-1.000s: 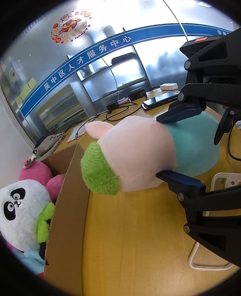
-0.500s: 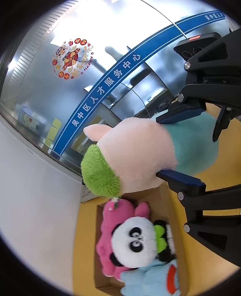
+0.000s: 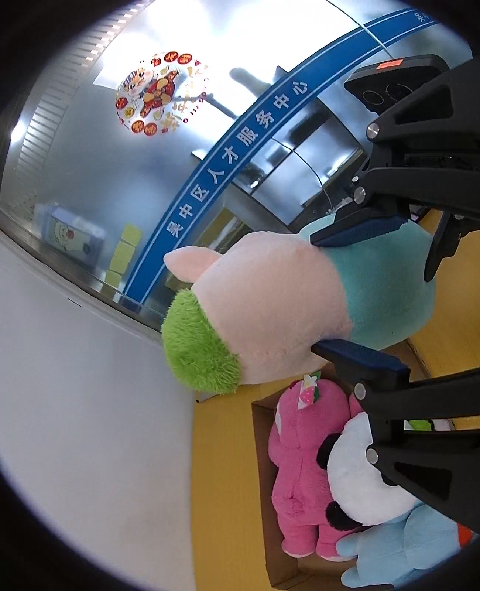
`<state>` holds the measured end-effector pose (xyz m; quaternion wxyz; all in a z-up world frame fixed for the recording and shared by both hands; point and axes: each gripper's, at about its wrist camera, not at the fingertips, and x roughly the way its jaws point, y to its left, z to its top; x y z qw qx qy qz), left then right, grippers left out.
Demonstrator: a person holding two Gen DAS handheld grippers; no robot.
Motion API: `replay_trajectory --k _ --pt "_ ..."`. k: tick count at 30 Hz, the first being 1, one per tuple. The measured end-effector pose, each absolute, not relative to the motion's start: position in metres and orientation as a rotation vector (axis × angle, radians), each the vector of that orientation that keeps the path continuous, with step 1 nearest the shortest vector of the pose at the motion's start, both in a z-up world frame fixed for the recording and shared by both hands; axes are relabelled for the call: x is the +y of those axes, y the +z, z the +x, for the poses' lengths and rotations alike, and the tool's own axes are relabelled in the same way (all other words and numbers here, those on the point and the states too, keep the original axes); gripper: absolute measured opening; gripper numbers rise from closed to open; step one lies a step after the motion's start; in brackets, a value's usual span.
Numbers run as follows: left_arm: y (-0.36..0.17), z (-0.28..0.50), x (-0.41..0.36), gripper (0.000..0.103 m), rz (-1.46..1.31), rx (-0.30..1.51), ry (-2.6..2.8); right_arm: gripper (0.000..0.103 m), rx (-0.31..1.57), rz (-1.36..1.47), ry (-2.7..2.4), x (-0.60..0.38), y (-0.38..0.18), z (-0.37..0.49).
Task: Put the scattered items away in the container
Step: 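Lift the pig plush with both grippers and carry it over the box, then lower the pig beside the panda and open both grippers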
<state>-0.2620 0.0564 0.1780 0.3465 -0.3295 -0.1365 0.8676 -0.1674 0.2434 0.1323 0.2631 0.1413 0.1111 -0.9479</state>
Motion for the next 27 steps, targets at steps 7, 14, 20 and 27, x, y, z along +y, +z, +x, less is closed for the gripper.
replay_trajectory --k 7,14,20,27 --pt "0.047 -0.339 0.059 0.05 -1.128 -0.485 2.178 0.064 0.262 0.622 -2.528 0.243 0.035 -0.234" --pt "0.001 -0.34 0.074 0.05 -1.206 -0.426 2.199 0.076 0.285 0.798 -2.493 0.247 -0.011 -0.239" --pt "-0.011 -0.335 0.092 0.051 -1.241 -0.271 2.277 0.075 0.171 0.716 -2.509 0.277 0.024 -0.207" --pt "-0.005 -0.316 0.067 0.049 -1.241 -0.367 2.274 0.064 0.078 0.669 -2.607 0.273 0.054 -0.25"
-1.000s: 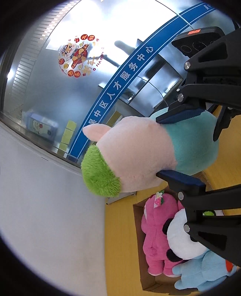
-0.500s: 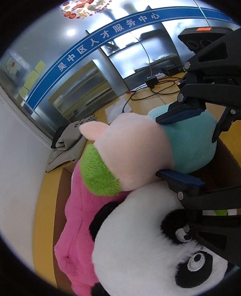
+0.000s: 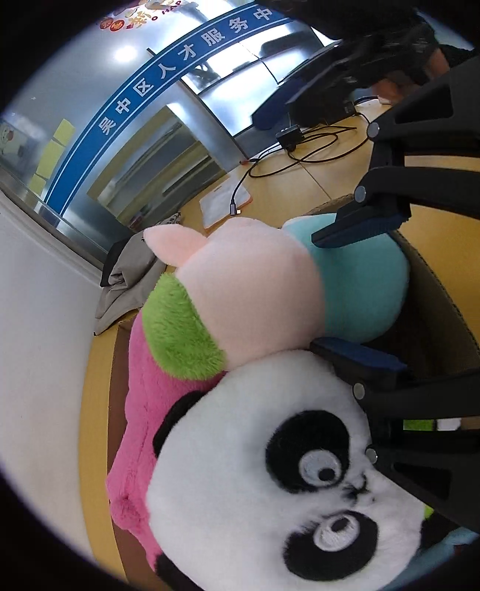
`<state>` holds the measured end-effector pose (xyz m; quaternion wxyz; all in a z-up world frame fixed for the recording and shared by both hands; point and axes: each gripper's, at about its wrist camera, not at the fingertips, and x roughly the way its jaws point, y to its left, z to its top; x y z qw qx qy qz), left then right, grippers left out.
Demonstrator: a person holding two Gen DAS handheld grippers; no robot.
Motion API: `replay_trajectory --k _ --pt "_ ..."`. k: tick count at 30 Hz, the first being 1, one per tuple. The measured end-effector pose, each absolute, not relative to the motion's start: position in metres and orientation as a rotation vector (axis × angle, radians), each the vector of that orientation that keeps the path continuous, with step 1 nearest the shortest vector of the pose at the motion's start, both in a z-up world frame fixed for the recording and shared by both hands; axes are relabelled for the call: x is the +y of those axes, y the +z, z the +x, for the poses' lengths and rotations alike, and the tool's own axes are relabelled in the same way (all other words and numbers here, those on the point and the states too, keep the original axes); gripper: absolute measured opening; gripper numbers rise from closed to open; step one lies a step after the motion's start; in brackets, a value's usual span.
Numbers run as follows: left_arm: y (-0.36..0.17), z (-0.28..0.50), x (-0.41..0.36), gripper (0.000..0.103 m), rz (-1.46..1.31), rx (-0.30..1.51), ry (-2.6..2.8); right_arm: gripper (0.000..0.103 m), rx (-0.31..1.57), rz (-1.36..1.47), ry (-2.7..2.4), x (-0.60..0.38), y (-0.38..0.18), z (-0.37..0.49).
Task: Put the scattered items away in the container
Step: 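Lower the pig beside the panda and open both grippers, then close both grippers on opposite edges of the clear phone case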
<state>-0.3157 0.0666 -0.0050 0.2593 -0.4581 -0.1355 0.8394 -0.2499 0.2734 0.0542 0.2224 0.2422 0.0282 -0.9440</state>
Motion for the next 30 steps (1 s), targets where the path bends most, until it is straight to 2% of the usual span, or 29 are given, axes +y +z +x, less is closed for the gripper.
replay_trajectory --k 4,5,6,7,10,12,14,16,18,20,25,30 --pt "0.009 -0.285 0.044 0.05 -1.176 -0.336 2.359 0.064 0.108 0.684 -2.545 0.239 0.059 -0.279" --pt "0.012 -0.275 0.038 0.052 -1.155 -0.337 2.363 0.062 0.165 0.728 -2.54 0.226 0.052 -0.292" --pt "0.013 -0.265 0.033 0.053 -1.14 -0.329 2.372 0.054 0.243 0.808 -2.534 0.211 0.039 -0.303" --pt "0.014 -0.254 0.026 0.053 -1.134 -0.316 2.388 0.054 0.298 0.879 -2.528 0.201 0.024 -0.311" --pt "0.012 -0.217 0.002 0.058 -1.124 -0.267 2.45 0.066 0.387 0.845 -2.57 0.187 0.004 -0.308" --pt "0.009 -0.191 -0.015 0.077 -1.108 -0.228 2.513 0.077 0.538 0.852 -2.59 0.175 0.003 -0.301" --pt "0.004 -0.168 -0.033 0.08 -1.111 -0.22 2.582 0.081 0.657 0.843 -2.613 0.165 0.008 -0.289" --pt "-0.001 -0.149 -0.051 0.08 -1.141 -0.227 2.61 0.083 0.598 0.808 -2.608 0.168 0.022 -0.268" --pt "-0.005 -0.128 -0.067 0.08 -1.167 -0.261 2.628 0.098 0.474 0.741 -2.612 0.178 0.039 -0.236" --pt "-0.009 -0.108 -0.077 0.08 -1.199 -0.277 2.635 0.103 0.346 0.693 -2.627 0.192 0.053 -0.193" --pt "-0.027 -0.063 -0.075 0.08 -1.256 -0.255 2.585 0.103 0.204 0.734 -2.534 0.218 0.052 -0.098" --pt "-0.055 -0.033 -0.062 0.08 -1.336 -0.243 2.506 0.103 0.154 0.939 -2.479 0.237 0.006 -0.03"
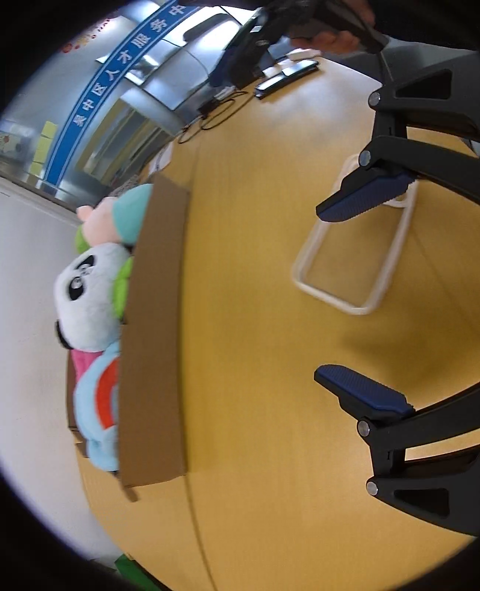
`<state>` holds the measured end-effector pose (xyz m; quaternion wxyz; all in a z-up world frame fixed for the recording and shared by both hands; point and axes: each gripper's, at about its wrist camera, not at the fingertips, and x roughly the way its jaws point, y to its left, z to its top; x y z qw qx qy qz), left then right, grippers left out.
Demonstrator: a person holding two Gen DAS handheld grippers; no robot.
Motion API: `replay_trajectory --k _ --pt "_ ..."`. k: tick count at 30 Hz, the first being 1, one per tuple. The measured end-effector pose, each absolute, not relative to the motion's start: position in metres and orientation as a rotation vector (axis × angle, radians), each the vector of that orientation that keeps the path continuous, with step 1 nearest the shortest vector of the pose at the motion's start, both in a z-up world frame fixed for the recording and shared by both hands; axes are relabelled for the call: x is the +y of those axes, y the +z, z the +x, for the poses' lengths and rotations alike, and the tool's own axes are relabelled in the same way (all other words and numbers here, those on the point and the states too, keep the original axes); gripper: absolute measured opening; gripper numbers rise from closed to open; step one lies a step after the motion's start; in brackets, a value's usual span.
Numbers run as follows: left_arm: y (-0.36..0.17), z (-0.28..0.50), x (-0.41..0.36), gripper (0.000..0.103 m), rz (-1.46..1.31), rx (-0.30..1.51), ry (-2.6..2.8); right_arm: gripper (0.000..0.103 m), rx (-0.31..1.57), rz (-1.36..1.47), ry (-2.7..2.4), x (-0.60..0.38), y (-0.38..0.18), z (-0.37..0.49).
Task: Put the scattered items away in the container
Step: 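Close both grippers on opposite edges of the clear phone case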
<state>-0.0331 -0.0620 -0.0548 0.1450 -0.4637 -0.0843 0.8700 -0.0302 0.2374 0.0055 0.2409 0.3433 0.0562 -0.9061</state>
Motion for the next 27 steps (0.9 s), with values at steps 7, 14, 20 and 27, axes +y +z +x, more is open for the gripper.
replay_trajectory --k 7,14,20,27 --pt "-0.064 -0.031 -0.051 0.079 -1.377 -0.164 2.47 0.099 0.109 1.196 -2.363 0.219 -0.057 0.016" --pt "-0.065 -0.056 -0.038 0.078 -1.365 -0.093 2.434 0.058 0.181 1.256 -2.388 0.216 -0.078 0.014" --pt "-0.081 -0.069 -0.028 0.036 -1.462 0.005 2.42 0.023 0.193 1.237 -2.337 0.223 -0.082 0.013" --pt "-0.083 -0.039 -0.028 0.012 -1.486 -0.02 2.388 0.015 0.247 1.181 -2.343 0.229 -0.081 -0.021"
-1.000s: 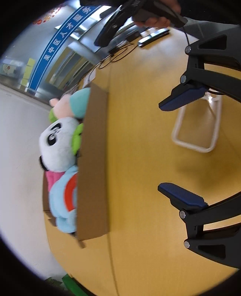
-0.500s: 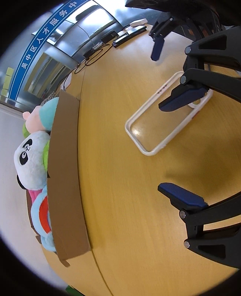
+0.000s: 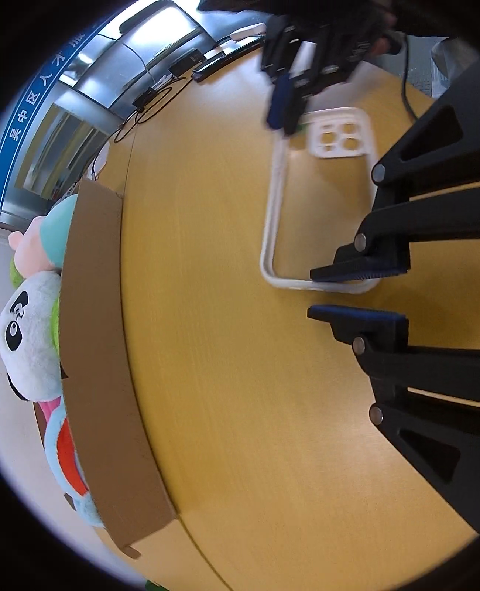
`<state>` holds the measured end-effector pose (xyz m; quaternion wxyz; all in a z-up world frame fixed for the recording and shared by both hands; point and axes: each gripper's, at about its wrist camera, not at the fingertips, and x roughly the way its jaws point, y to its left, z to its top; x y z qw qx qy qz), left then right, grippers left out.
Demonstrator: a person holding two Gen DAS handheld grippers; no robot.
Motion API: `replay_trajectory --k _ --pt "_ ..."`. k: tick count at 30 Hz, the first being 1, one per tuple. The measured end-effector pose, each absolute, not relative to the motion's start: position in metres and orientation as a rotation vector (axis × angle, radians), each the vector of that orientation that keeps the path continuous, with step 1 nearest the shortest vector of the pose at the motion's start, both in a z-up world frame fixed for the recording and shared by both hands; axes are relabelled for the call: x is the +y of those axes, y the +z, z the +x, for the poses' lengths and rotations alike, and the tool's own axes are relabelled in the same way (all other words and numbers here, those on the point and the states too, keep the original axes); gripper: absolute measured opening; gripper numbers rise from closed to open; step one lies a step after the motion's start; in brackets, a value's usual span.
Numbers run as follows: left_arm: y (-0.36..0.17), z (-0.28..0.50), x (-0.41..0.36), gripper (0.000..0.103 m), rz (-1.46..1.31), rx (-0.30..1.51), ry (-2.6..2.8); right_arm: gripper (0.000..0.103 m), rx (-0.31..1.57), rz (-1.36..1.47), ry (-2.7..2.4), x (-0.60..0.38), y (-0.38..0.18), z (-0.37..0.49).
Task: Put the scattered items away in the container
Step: 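Close both grippers on opposite edges of the clear phone case, then lift the phone case with both grippers and carry it over the box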
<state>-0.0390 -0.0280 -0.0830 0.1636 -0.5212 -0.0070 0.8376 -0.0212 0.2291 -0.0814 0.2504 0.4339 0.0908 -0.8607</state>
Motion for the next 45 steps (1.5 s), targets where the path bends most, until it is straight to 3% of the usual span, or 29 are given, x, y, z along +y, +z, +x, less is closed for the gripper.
replay_trajectory --k 2,5,6,8,12,13,14,15,16,18,27,45 --pt "-0.084 -0.03 -0.03 0.011 -1.491 -0.058 2.388 0.016 0.234 1.18 -2.336 0.231 -0.081 -0.036" --pt "-0.084 -0.019 -0.03 0.008 -1.513 -0.084 2.433 0.028 0.253 1.16 -2.377 0.229 -0.069 -0.038" --pt "-0.084 -0.016 -0.029 0.008 -1.523 -0.104 2.447 0.042 0.25 1.147 -2.393 0.229 -0.063 -0.033" --pt "-0.084 -0.013 -0.032 0.008 -1.532 -0.149 2.464 0.059 0.196 1.117 -2.405 0.233 -0.053 -0.018" --pt "-0.085 -0.012 -0.031 0.008 -1.533 -0.186 2.479 0.061 0.145 1.144 -2.378 0.227 -0.059 0.0" --pt "-0.085 -0.012 -0.03 0.008 -1.536 -0.188 2.479 0.06 0.17 1.159 -2.384 0.223 -0.065 -0.001" --pt "-0.085 -0.013 -0.03 0.008 -1.539 -0.186 2.479 0.05 0.176 1.184 -2.387 0.221 -0.07 -0.004" --pt "-0.085 -0.014 -0.028 0.008 -1.54 -0.18 2.479 0.028 0.166 1.212 -2.381 0.218 -0.077 -0.008" --pt "-0.085 -0.014 -0.028 0.008 -1.54 -0.175 2.479 0.018 0.156 1.234 -2.37 0.217 -0.082 -0.011" --pt "-0.086 -0.014 -0.027 0.008 -1.54 -0.181 2.475 0.012 0.142 1.221 -2.394 0.217 -0.081 -0.012" --pt "-0.07 -0.012 -0.027 0.007 -1.513 -0.156 2.507 0.011 0.128 1.209 -2.406 0.217 -0.065 -0.009" --pt "0.11 -0.056 -0.046 0.007 -1.055 -0.081 2.734 0.011 0.212 0.753 -2.566 0.189 0.11 -0.056"
